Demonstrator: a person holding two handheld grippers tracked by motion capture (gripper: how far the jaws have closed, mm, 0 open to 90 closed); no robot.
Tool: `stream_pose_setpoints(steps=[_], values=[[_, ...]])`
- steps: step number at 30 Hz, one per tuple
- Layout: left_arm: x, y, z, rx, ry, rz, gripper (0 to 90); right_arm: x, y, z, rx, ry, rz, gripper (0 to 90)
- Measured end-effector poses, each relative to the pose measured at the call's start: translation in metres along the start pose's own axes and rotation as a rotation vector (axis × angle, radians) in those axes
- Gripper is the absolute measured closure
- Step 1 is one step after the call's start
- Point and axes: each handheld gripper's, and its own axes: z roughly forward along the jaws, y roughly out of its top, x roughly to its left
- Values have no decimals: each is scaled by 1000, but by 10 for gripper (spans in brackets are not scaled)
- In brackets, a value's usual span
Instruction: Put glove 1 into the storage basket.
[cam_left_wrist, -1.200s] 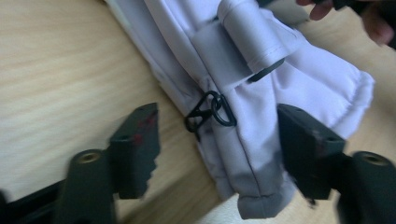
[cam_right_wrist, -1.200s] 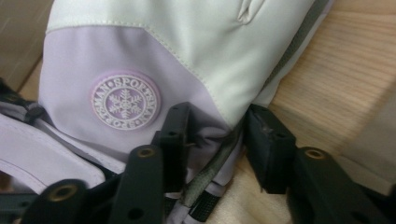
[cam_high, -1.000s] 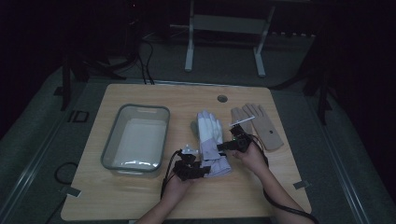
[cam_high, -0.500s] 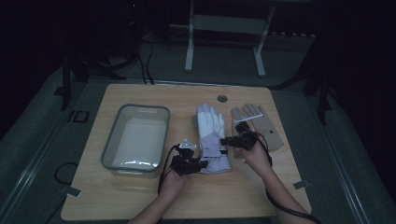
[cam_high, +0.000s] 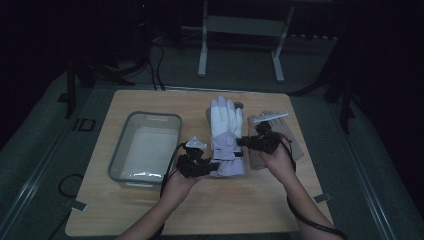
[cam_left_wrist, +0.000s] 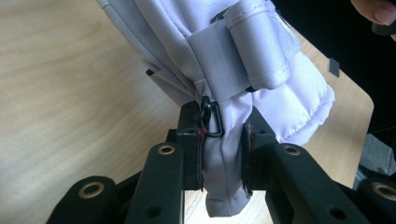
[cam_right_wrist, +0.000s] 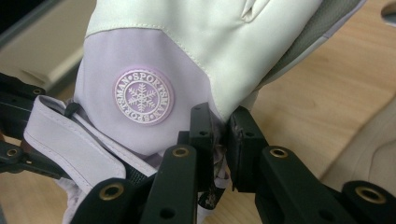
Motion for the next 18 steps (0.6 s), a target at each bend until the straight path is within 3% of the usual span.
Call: stream_pose_setpoints(steps=[9,18], values=[[4,14,-28,8,27,49,740,18,22,-10,-39,13,-45,815],[22,13,-58,1,28,52,739,43,44,0,-45,15,-113,817]])
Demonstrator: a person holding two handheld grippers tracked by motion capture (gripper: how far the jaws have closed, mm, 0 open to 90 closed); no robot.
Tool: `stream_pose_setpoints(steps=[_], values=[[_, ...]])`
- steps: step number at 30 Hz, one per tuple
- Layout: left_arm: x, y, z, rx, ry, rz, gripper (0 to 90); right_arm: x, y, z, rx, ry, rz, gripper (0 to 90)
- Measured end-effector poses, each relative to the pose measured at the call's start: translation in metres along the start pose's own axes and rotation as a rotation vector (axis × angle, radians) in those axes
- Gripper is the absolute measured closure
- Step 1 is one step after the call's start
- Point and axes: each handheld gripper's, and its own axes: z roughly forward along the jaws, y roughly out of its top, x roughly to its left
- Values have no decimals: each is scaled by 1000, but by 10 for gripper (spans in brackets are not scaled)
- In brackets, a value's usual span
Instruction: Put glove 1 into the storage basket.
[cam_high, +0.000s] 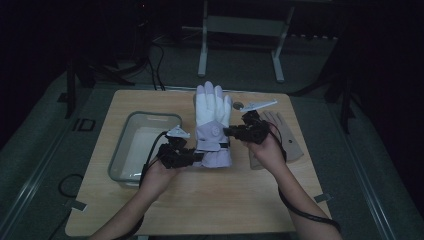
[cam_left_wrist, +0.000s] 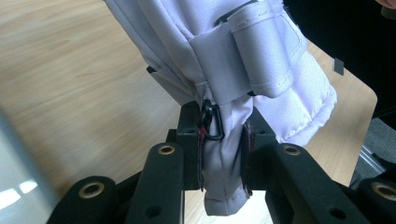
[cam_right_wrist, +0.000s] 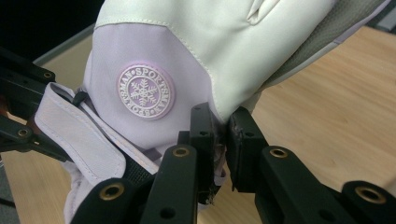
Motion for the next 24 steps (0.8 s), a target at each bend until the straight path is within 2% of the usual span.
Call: stream_pose_setpoints(steps=[2,10,15,20,24], values=[[7,-1,-8,-1,2,-9,740,5,6,4,-9,9,-8,816],[25,-7,-45,5,56,2,739,30,32,25,-13,46,-48,817],[38,-14,-71,-7,71,-8,740,46,48,38,-30,90,-58,816],[49,-22,-92,4,95,-16,739,62,60,54,-31,114,-76,816],[54,-30,-107,2,113,-25,740,72,65,66,-36,151,-76,815]])
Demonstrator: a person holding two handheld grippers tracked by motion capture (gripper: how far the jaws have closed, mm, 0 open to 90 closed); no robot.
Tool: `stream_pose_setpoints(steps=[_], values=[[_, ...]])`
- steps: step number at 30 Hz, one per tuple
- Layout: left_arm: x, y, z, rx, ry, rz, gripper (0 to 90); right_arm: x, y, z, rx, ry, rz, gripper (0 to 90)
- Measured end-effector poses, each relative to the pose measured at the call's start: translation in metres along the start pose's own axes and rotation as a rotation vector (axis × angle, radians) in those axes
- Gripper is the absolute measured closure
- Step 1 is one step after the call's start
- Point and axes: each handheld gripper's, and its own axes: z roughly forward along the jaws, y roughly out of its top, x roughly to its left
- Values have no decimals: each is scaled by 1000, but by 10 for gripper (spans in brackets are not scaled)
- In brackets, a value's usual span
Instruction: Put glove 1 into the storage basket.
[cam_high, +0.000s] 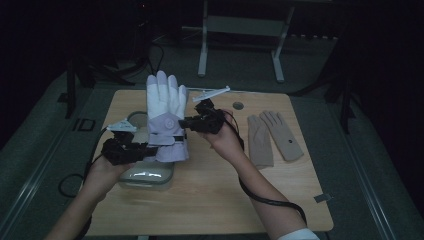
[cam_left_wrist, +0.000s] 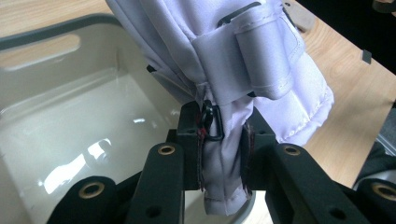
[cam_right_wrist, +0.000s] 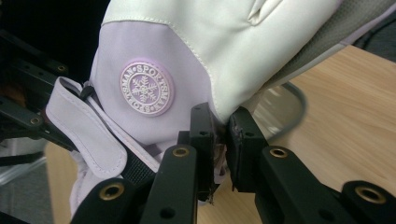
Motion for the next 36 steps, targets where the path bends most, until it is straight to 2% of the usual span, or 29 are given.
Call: stream_pose_setpoints(steps=[2,7,13,24,30,36], values=[[2,-2,-2,5,4,3,740,2,1,3,1,3,-2,816],[15,-12,-12,43,29,3,740,13,4,23,19,13,-7,817],[31,-26,-15,89,39,-34,739,19,0,49,57,30,1,818],[50,-45,1,191,11,-92,738,17,-21,85,136,45,53,822],[54,-52,13,273,-10,-113,736,14,-36,101,203,41,73,827],[58,-54,17,302,-42,-137,730,12,-44,108,247,47,108,830]])
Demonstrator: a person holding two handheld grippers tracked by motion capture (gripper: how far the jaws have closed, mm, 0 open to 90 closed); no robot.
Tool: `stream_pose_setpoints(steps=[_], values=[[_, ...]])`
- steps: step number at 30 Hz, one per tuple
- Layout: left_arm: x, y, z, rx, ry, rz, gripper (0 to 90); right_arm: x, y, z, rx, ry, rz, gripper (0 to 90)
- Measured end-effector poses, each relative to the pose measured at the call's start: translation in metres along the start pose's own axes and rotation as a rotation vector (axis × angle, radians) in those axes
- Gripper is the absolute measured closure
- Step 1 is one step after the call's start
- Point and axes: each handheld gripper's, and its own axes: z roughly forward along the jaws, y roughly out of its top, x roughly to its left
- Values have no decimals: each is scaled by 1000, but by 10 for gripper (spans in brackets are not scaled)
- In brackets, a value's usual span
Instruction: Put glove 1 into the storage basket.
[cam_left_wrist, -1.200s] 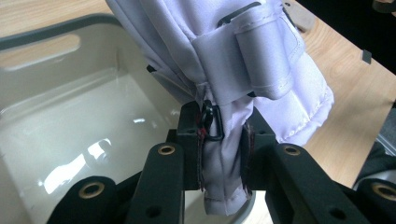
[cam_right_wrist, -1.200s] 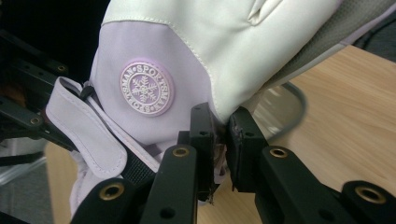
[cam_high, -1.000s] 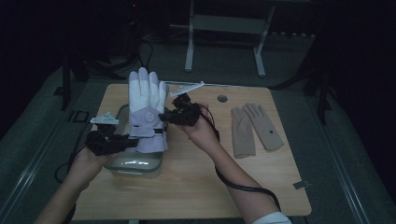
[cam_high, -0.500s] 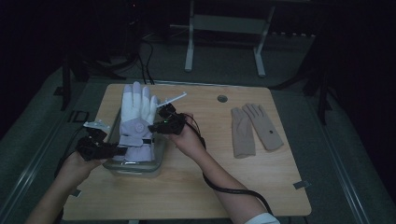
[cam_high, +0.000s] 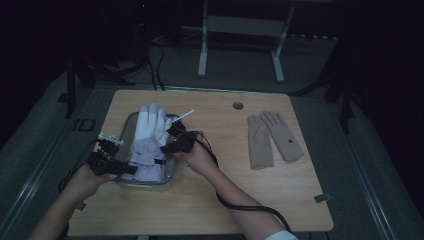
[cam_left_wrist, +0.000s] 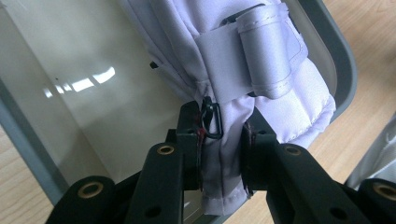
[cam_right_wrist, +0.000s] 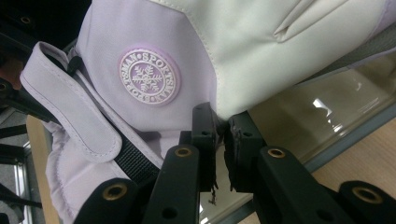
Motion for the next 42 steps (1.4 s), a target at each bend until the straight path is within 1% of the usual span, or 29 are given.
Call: stream_pose_setpoints(steps=[3,6,8,10,11,12,13,15,17,19,20,21,22,23,24,25,26,27,29,30,32,33,34,36,37,38,40,42], values=[[2,0,2,7,-8,-15,713,-1,0,3,22,-3,8,830],[5,-1,4,9,-15,-28,659,-1,0,6,45,-16,9,830],[8,-2,5,3,-9,-30,622,-2,1,9,59,-23,19,830],[9,-2,4,-12,10,-37,590,-2,4,14,81,-37,11,831],[10,-1,4,-17,25,-38,585,0,6,17,101,-56,7,831],[9,-1,4,-19,41,-35,571,1,8,19,114,-73,0,830],[9,0,5,-18,44,-33,561,2,9,21,123,-75,3,830],[6,0,6,-18,64,-19,560,2,13,25,148,-86,7,830],[5,1,8,-14,67,-14,560,2,15,27,162,-92,9,828],[4,2,9,-24,74,-12,560,3,16,30,180,-102,8,824],[4,2,10,-17,78,-4,549,4,16,32,185,-107,8,813],[4,2,10,-19,76,-7,531,4,15,33,191,-111,7,791],[3,1,11,-24,81,-11,531,3,15,33,192,-114,7,759],[3,1,11,-22,81,-6,531,2,14,34,193,-111,5,714],[3,0,11,-26,81,-3,520,0,14,33,189,-98,12,696],[3,-1,10,-35,78,-11,518,0,14,31,172,-88,10,647],[2,-2,9,-36,85,-4,518,1,15,28,158,-89,-3,586],[1,-2,7,-52,97,-11,512,2,16,25,147,-89,-13,554],[-3,-4,2,-107,96,-20,511,3,18,17,116,-69,-24,502],[-5,-4,-1,-134,95,-22,511,3,19,13,103,-71,-28,479],[-12,-4,-5,-181,110,-7,497,3,19,6,69,-41,-40,390],[-16,-4,-6,-195,114,1,496,3,19,3,60,-38,-39,395],[-20,-3,-7,-215,118,2,497,3,19,1,64,-41,-47,399],[-25,-1,-6,-232,106,6,500,3,18,-5,44,-37,-50,387],[-28,1,-4,-238,103,11,499,3,17,-8,29,-38,-63,351],[-31,3,-3,-237,99,18,500,3,16,-11,24,-44,-81,298],[-37,6,2,-232,89,34,500,3,15,-14,15,-52,-93,291],[-42,10,6,-224,79,50,504,1,12,-18,0,-52,-110,242]])
